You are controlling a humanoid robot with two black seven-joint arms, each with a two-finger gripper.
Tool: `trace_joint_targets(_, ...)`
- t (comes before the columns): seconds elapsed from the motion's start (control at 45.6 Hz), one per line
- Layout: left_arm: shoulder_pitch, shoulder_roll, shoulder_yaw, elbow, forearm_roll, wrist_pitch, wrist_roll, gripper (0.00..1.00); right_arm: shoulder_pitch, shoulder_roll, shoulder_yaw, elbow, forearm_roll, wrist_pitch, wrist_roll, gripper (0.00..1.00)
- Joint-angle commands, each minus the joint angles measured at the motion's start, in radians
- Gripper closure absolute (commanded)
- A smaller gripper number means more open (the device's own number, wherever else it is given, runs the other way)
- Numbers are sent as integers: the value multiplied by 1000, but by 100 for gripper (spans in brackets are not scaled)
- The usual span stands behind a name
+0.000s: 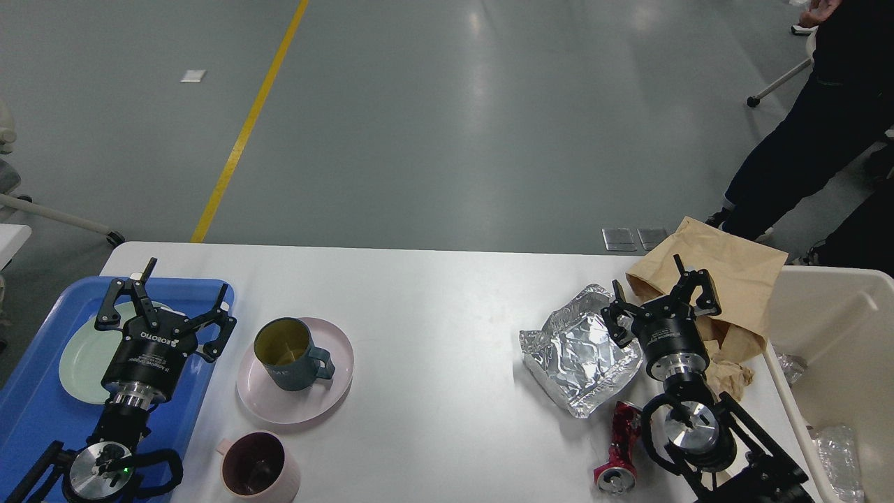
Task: Tidy desktop
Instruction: 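Raise the left gripper up from above the blue tray, then swing the left gripper over the table toward the pink cup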
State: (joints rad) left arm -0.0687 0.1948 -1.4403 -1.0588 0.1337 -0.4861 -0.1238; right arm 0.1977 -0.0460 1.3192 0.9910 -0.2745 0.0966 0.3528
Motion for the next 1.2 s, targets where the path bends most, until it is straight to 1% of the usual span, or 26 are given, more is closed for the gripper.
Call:
trace_joint_targets(0.0, 1, -2, 0, 0, 0, 0, 3, 3, 0, 0, 0, 0, 0, 0, 0, 0)
trace_joint_targets(0.131, 1, -6, -12, 0, -3, 9, 0, 3, 0, 0, 0, 0, 0, 0, 0, 0)
trace_joint_targets(0.372, -3, 15, 1, 0, 3, 14, 13, 3, 0, -2, 0, -2, 0, 0, 0, 0)
trace_joint_targets(0.416, 0, 27, 14, -1, 0, 11, 3, 3, 0, 0, 2, -2, 0, 0, 0, 0)
trace_joint_targets(0.46, 0, 69, 50, -3, -2, 11, 3, 3, 0, 0, 0, -2, 0, 0, 0, 0)
trace_joint_targets(0.548, -28, 190, 159, 0, -6, 17, 3, 3, 0, -2, 0, -2, 0, 0, 0, 0)
trace_joint_targets(0.635, -72, 284, 230, 0, -9, 18, 7, 3, 0, 0, 0, -2, 0, 0, 0, 0)
trace_joint_targets(0.679, -101, 331, 265, 11, -9, 8, 16, 3, 0, -2, 0, -2, 0, 0, 0, 0)
trace_joint_targets(0.745, -178, 425, 369, 39, -9, -9, 15, 3, 0, 0, 0, -2, 0, 0, 0, 0)
trace_joint_targets(0.833, -336, 535, 579, 107, -9, -31, 15, 3, 0, 0, 0, -2, 0, 0, 0, 0)
trace_joint_targets(0.876, -416, 558, 687, 147, -11, -32, 4, 3, 0, 0, 0, -2, 0, 0, 0, 0)
trace_joint_targets(0.942, -511, 563, 825, 203, -11, -26, 3, 3, 0, 0, 0, -2, 0, 0, 0, 0)
trace_joint_targets(1.03, -585, 584, 960, 201, -9, -45, 9, 3, 0, 0, 0, -2, 0, 0, 0, 0)
trace_joint_targets(1.052, -606, 601, 989, 198, -8, -57, 18, 3, 0, 0, 0, -2, 0, 0, 0, 0)
trace_joint_targets(1.117, -687, 685, 1101, 197, -8, -132, 18, 3, 0, 0, 0, -2, 0, 0, 0, 0)
trace_joint_targets(1.183, -802, 732, 1262, 197, -5, -218, 20, 3, 0, 0, 0, -2, 0, 0, 0, 0)
